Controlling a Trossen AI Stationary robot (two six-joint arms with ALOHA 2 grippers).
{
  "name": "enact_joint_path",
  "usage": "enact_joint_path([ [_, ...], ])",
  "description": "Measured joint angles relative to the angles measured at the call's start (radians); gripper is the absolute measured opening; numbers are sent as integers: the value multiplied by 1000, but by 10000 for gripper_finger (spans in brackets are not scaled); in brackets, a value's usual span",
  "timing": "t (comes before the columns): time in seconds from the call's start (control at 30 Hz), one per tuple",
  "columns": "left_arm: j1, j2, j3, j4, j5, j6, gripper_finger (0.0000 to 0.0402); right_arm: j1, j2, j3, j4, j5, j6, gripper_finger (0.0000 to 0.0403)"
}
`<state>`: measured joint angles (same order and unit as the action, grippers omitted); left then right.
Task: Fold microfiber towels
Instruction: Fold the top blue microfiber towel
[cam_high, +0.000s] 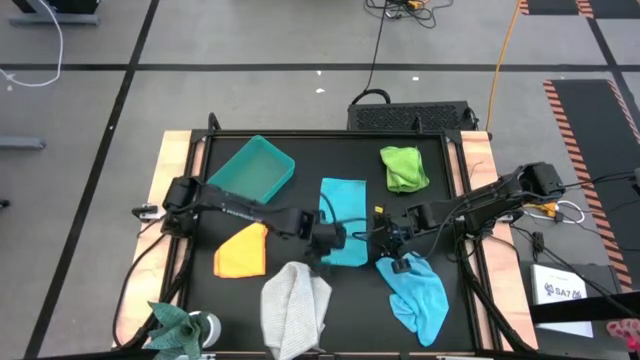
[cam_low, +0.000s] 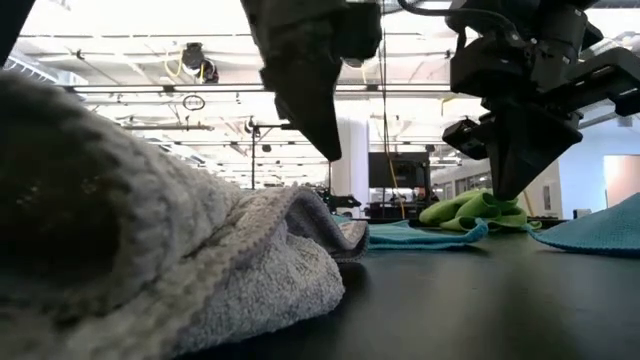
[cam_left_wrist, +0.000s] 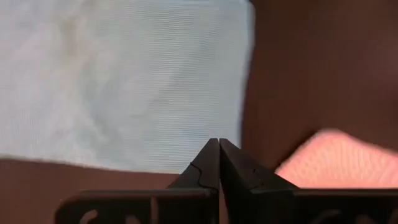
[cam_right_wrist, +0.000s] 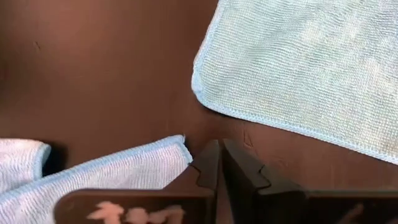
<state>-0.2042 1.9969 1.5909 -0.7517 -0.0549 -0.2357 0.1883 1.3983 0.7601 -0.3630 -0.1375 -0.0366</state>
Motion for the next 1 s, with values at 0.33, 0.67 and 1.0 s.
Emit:
enact_joint_path([
  [0.33, -93, 0, -1, -10, -96, 215, 59, 17, 0, 0, 16, -16, -81, 90],
  [0.67, -109, 73, -9, -17, -142, 234, 130, 62, 1, 0, 121, 36, -135, 129],
  [1.0, -109, 85, -9, -7, -209, 234, 134, 63, 90, 0, 227, 32, -185, 130],
])
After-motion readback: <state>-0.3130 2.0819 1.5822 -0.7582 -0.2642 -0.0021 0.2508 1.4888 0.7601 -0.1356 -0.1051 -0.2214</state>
